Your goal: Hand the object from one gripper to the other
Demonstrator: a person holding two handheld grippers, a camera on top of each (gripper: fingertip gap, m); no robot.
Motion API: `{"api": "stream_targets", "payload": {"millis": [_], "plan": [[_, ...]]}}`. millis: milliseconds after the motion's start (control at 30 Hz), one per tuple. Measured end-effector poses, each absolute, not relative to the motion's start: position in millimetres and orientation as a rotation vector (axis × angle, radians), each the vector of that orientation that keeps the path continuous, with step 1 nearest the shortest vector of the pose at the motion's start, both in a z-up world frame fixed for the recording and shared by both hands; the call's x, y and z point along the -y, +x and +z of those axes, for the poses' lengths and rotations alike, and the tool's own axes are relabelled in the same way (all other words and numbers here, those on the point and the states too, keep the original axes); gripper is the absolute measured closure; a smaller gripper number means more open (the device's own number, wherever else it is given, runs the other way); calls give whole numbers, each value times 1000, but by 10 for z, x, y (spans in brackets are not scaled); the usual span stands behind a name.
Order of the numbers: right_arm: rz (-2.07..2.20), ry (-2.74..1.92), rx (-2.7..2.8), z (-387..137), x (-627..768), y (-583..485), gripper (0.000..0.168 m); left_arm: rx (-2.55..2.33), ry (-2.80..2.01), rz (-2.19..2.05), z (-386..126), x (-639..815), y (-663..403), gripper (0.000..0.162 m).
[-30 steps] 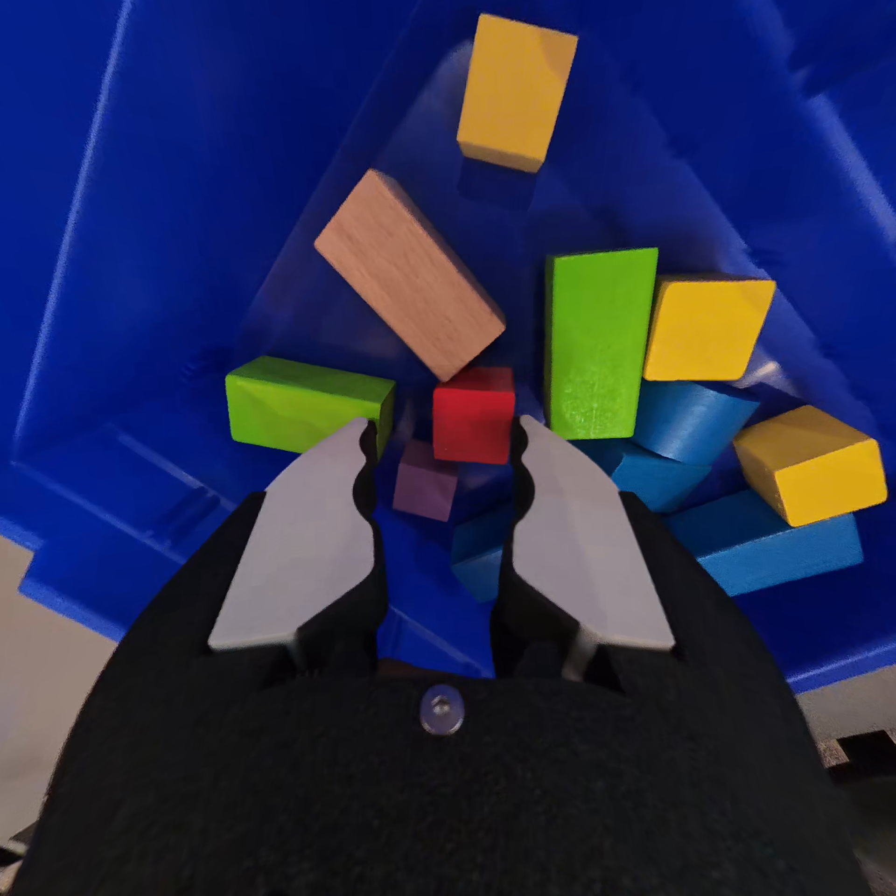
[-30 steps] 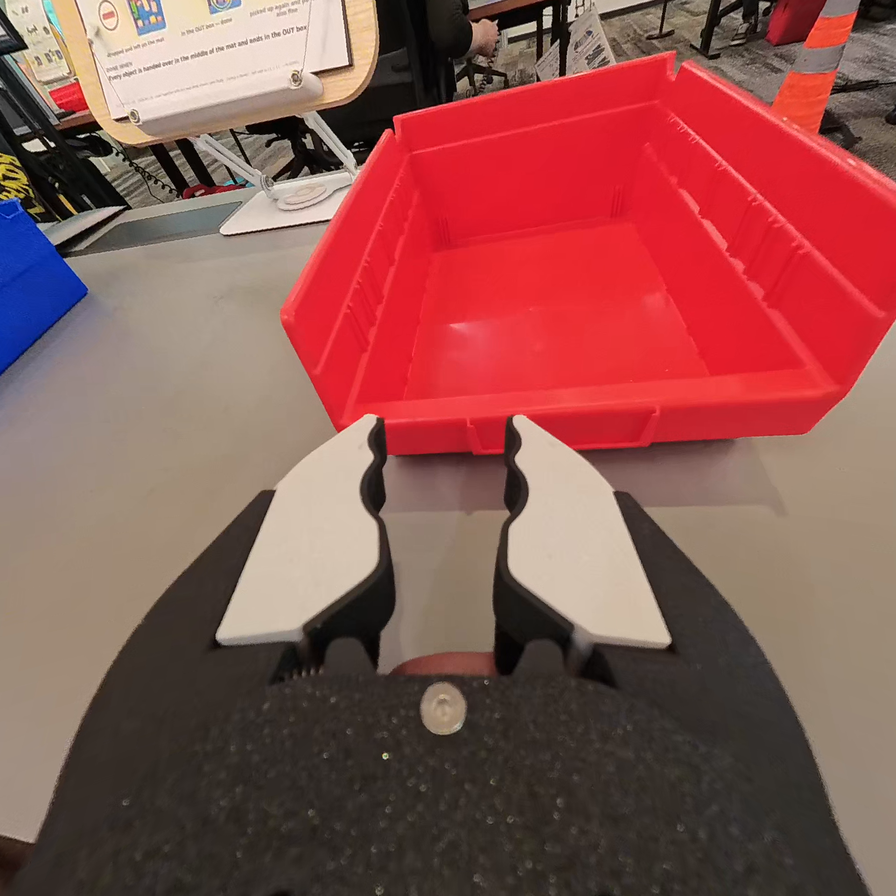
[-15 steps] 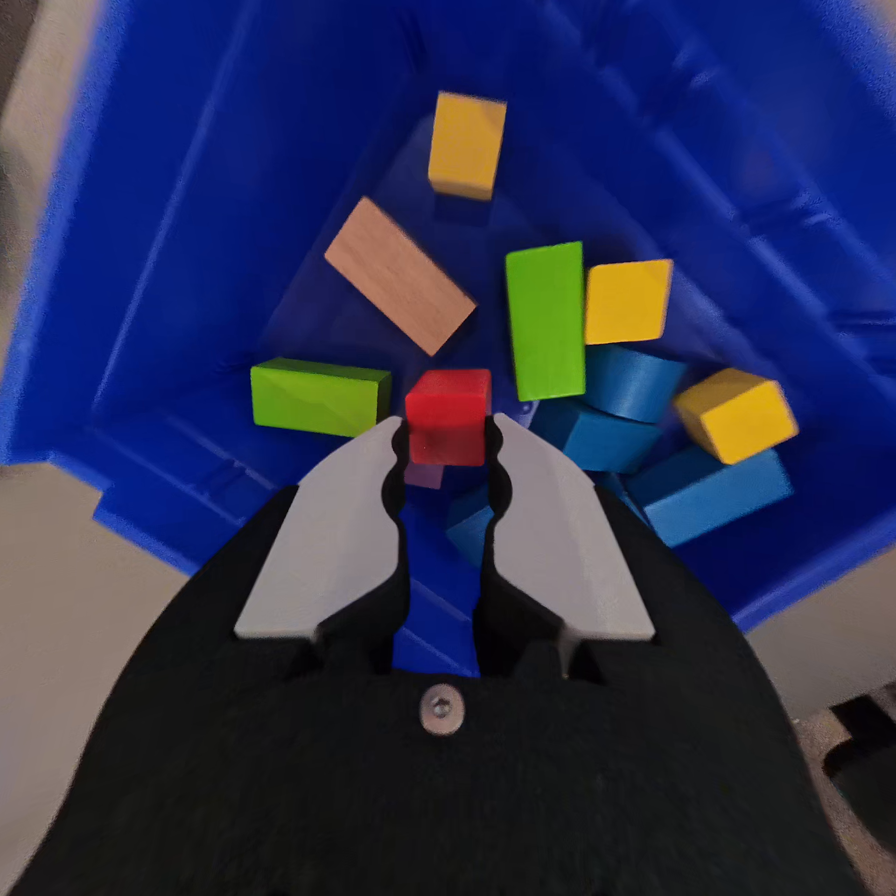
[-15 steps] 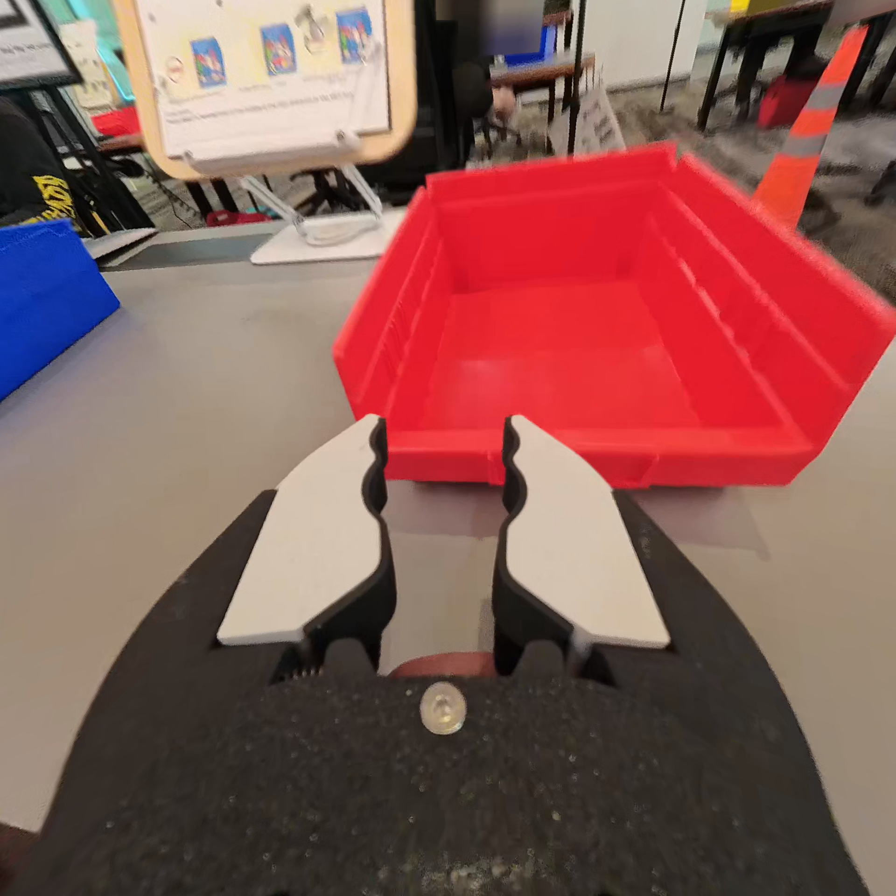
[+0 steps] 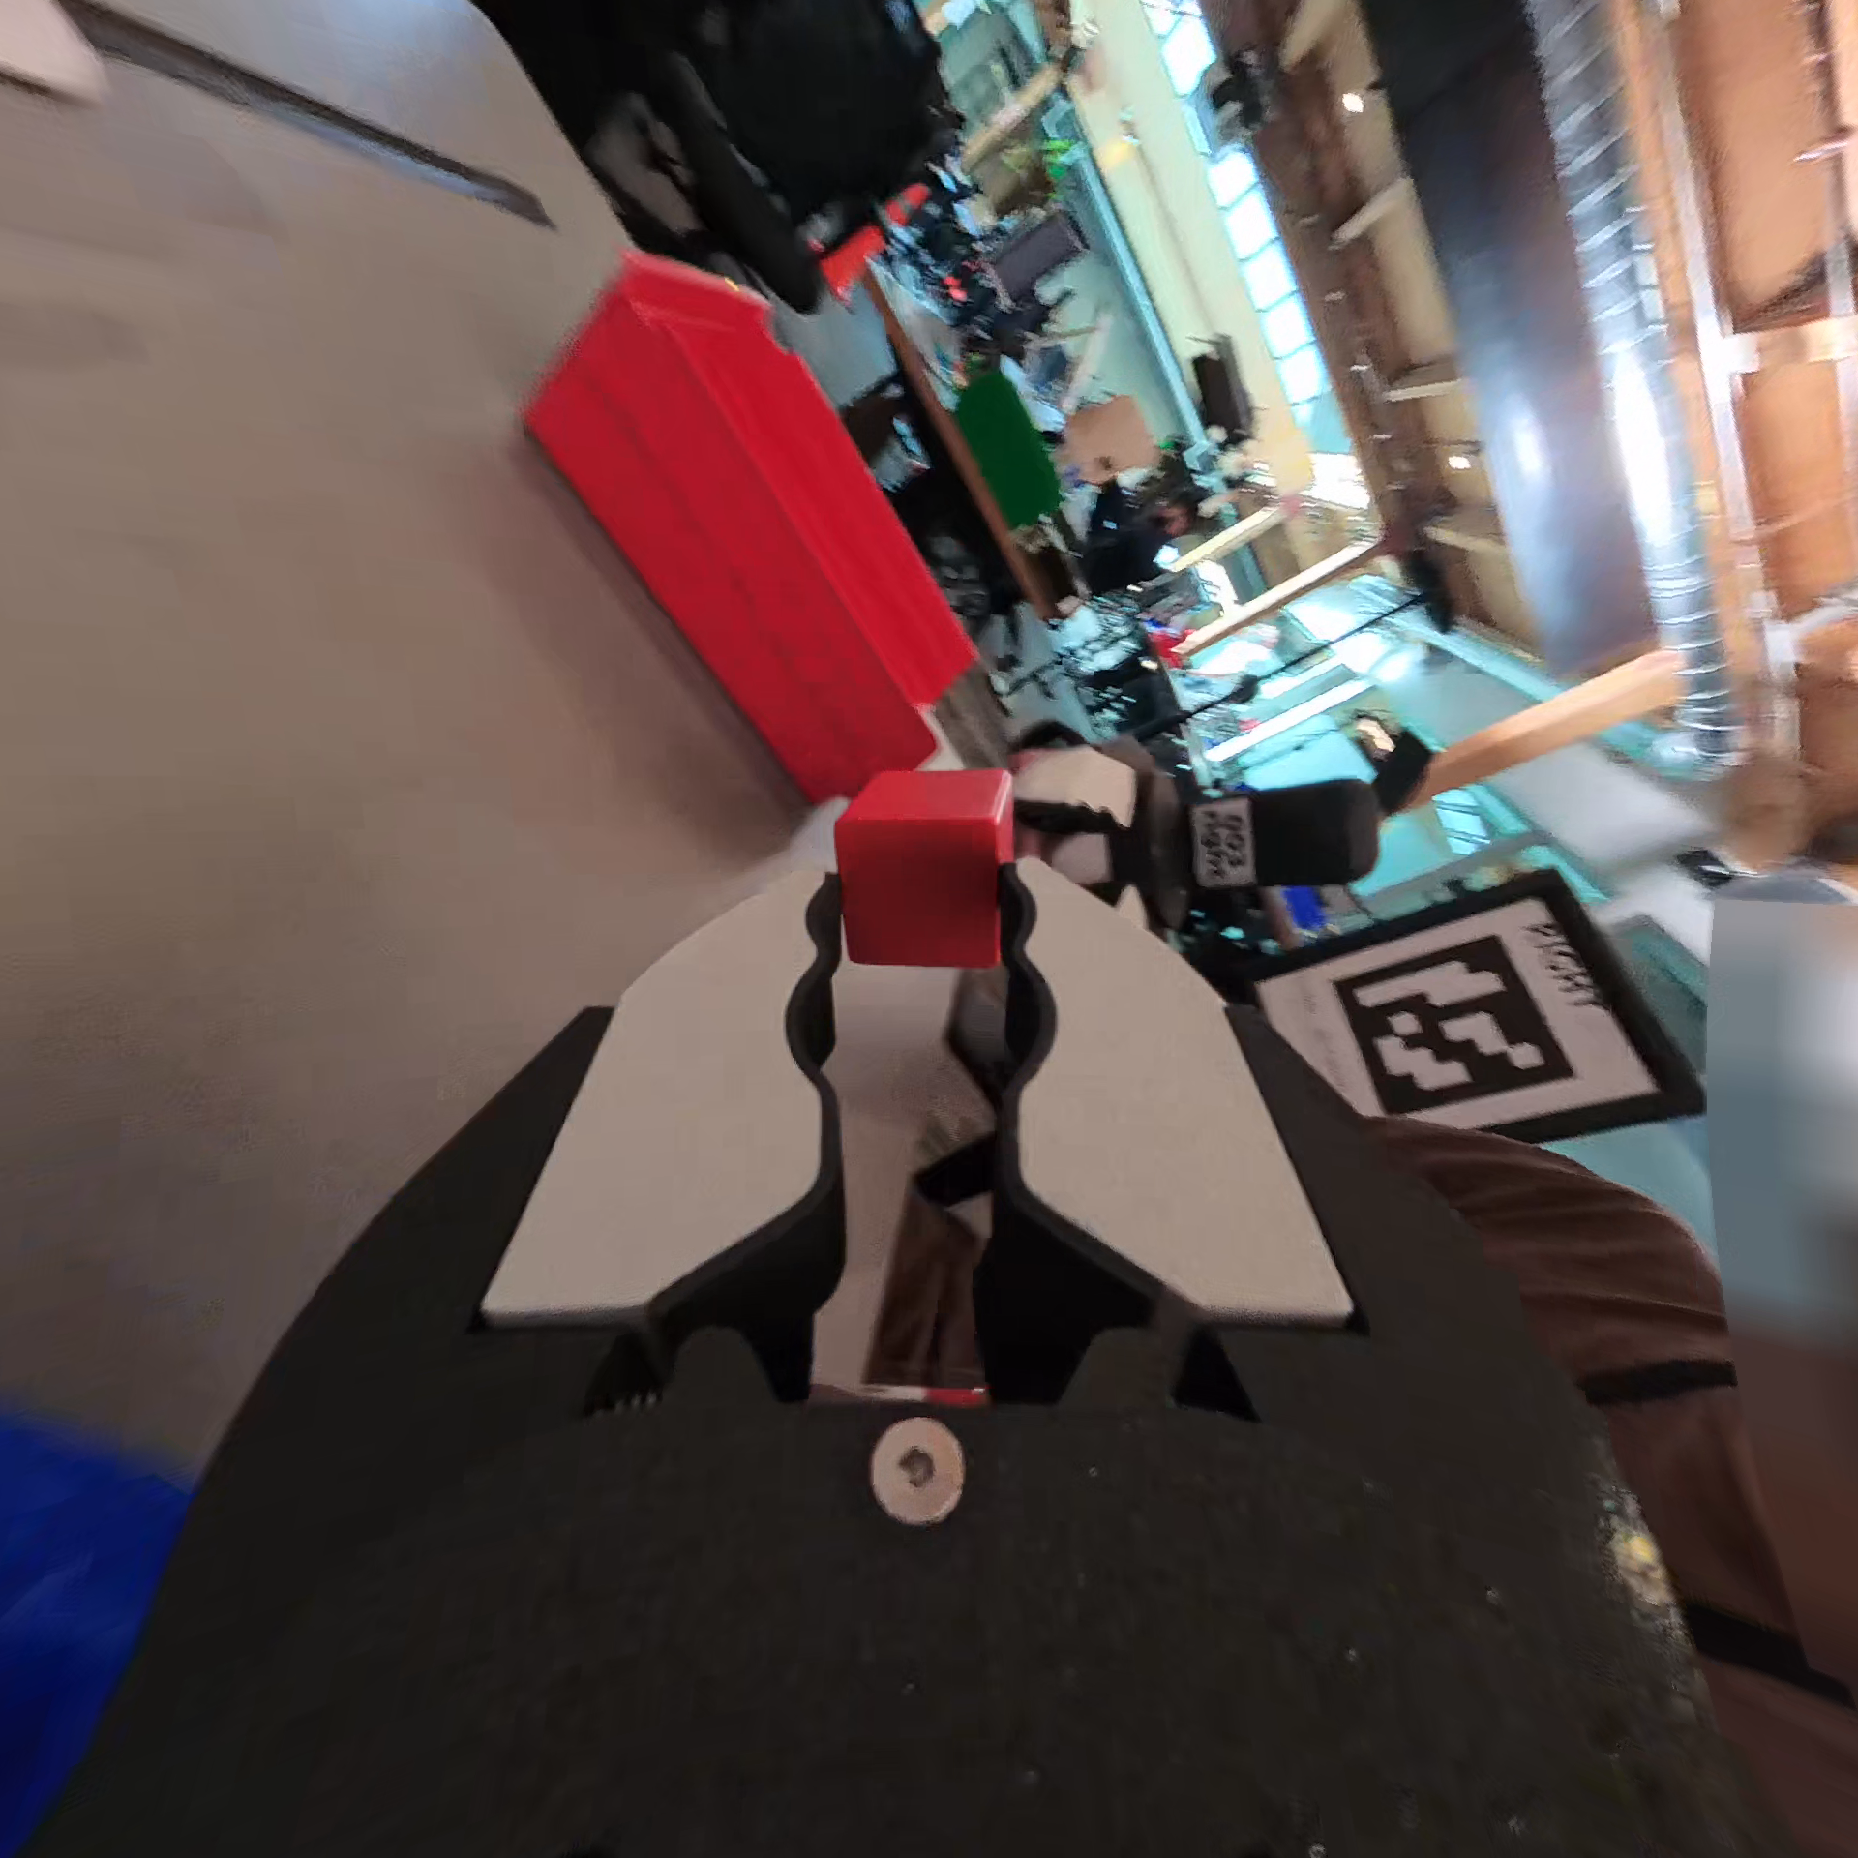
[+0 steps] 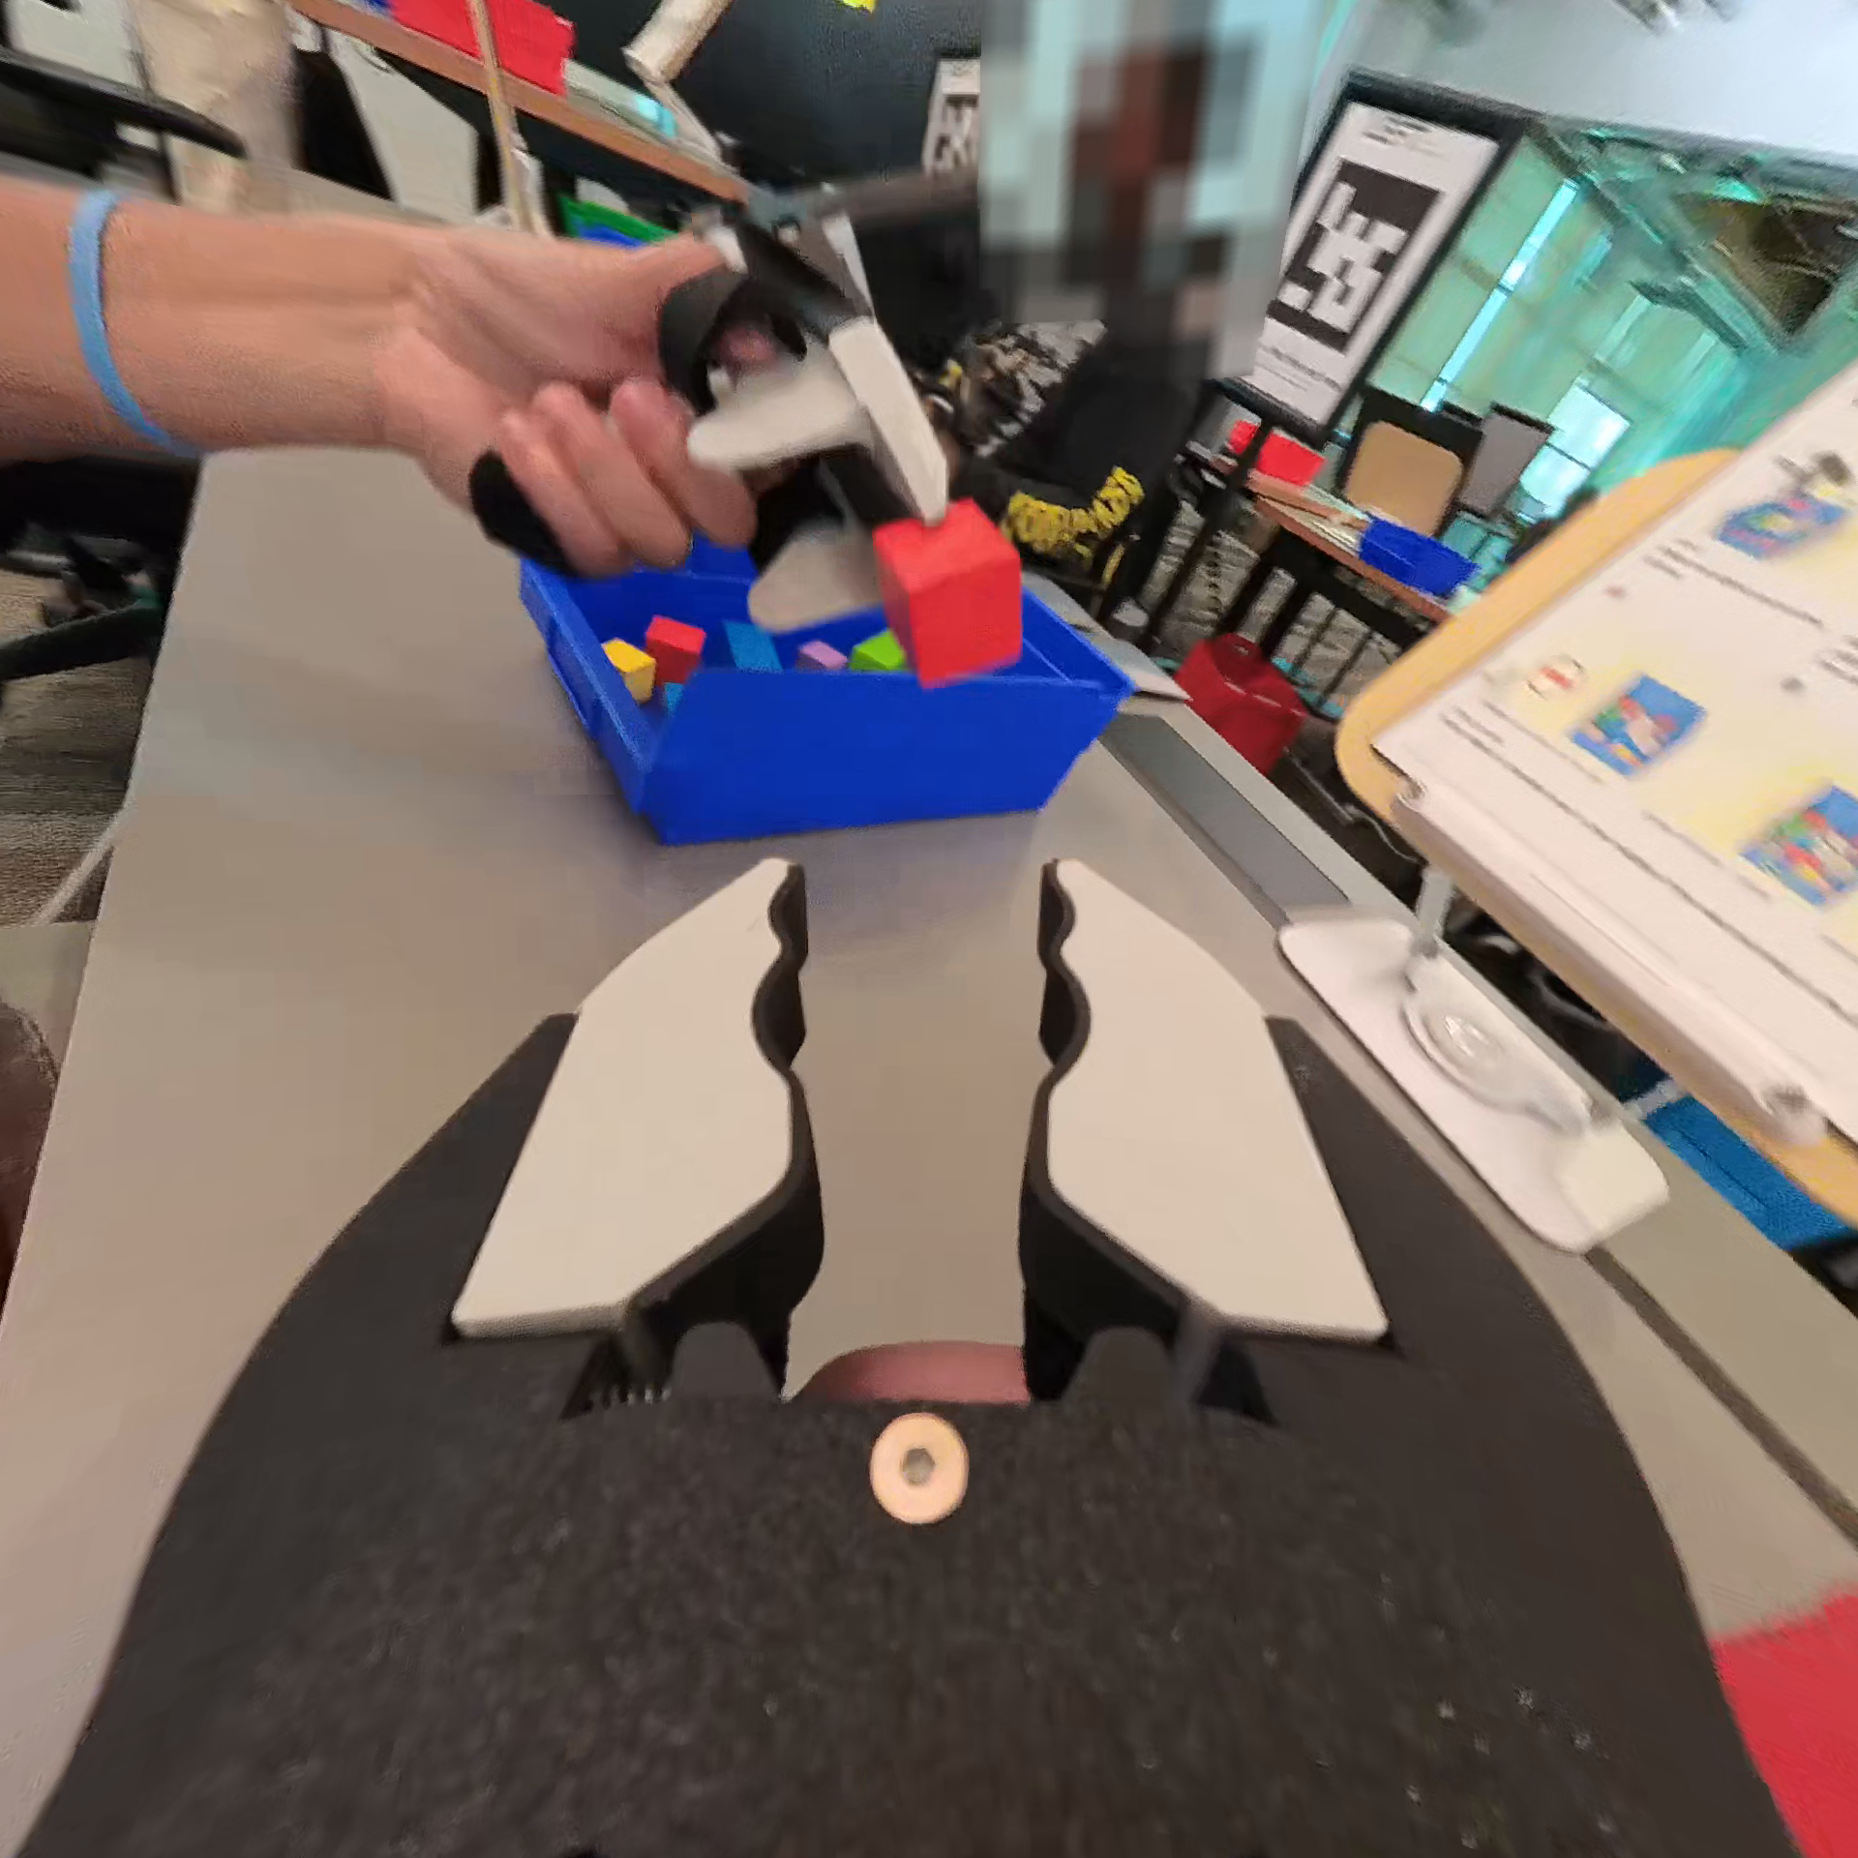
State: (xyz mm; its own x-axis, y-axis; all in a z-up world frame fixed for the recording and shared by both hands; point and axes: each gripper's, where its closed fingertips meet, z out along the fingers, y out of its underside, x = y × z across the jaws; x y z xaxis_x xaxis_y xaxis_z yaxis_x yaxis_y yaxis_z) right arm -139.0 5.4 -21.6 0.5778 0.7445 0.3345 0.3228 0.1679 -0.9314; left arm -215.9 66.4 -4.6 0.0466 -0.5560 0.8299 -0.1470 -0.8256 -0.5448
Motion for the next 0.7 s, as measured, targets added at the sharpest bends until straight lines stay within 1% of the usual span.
{"api": "stream_targets", "payload": {"millis": [167,233,333,367,400,433,533,633,700], "plan": [[408,-1352,1040,-146,-150,-1637,123,-732,-1958,-2113,-88,-155,-1677,133],[403,-1316,1060,-140,-103,-1620,134,-732,-1938,-2194,-85,-49,-1576,132],[453,-1292,1046,-98,12,-1557,134,-707,-1898,-2281,-57,38,-1578,131],[463,-1282,1035,-78,47,-1522,134,-692,-1874,-2268,-53,66,-1621,121],[463,-1278,1019,-60,65,-1470,134,-679,-1863,-2217,-79,105,-1674,105],[465,-1279,997,-40,68,-1410,134,-672,-1858,-2138,-136,160,-1737,97],[419,-1314,943,65,22,-1150,134,-691,-1878,-1775,-454,388,-1978,100],[335,-1343,815,436,-66,-696,134,-748,-1925,-1313,-839,536,-2284,101],[257,-1373,682,715,-171,-268,134,-717,-1919,-1104,-1006,550,-2486,106]]}}
